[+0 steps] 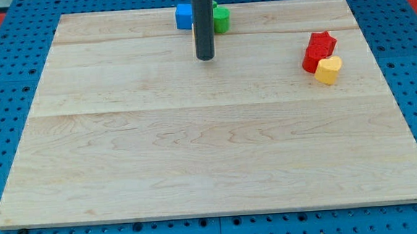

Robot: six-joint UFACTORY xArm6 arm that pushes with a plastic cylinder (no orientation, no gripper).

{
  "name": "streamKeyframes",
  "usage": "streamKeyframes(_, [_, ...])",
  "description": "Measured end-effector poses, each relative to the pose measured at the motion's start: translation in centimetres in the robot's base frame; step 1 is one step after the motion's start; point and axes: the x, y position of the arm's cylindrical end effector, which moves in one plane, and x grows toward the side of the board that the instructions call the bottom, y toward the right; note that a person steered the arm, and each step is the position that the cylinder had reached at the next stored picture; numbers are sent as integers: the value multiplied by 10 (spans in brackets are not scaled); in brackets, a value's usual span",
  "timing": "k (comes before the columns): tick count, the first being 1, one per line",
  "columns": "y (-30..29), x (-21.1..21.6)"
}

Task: Place your arm to the left of blue cube

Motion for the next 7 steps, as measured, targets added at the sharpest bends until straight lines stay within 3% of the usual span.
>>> streamKeyframes(5, [7,46])
streamKeyframes(7, [4,41])
